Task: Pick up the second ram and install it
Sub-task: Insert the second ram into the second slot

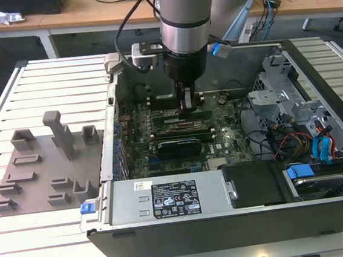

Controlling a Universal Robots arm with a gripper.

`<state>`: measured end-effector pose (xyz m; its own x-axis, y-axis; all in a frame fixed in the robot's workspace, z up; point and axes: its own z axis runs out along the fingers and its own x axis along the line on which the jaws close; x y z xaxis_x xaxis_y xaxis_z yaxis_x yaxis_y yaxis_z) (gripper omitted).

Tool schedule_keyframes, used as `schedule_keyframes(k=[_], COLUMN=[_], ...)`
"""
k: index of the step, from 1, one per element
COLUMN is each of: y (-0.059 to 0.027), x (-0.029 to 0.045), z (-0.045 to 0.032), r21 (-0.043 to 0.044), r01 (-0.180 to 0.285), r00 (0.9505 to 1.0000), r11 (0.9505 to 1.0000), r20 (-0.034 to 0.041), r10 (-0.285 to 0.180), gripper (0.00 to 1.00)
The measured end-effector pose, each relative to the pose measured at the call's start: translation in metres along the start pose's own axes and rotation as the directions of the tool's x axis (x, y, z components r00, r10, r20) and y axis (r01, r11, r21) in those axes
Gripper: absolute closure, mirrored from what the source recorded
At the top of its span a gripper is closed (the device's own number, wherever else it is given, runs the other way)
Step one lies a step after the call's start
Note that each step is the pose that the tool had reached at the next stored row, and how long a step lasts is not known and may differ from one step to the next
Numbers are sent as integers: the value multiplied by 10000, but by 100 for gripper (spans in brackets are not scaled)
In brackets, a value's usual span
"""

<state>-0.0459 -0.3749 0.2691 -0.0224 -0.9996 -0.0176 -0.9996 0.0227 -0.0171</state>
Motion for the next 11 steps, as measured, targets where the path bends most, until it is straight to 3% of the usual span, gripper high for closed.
schedule_keyframes(k=[4, 5, 7, 11], y=[-4, -6, -17, -23], x=[-15, -15, -22, -38], z=[193, 212, 230, 262], r21=[0, 0, -1, -2], r01=[8, 24, 116, 231], r00=[10000, 10000, 9999, 9997], r11=[10000, 10000, 9999, 9997], r20=[2, -4, -112, -123], r10=[-8, -24, -116, -231], gripper=[87, 87, 87, 87])
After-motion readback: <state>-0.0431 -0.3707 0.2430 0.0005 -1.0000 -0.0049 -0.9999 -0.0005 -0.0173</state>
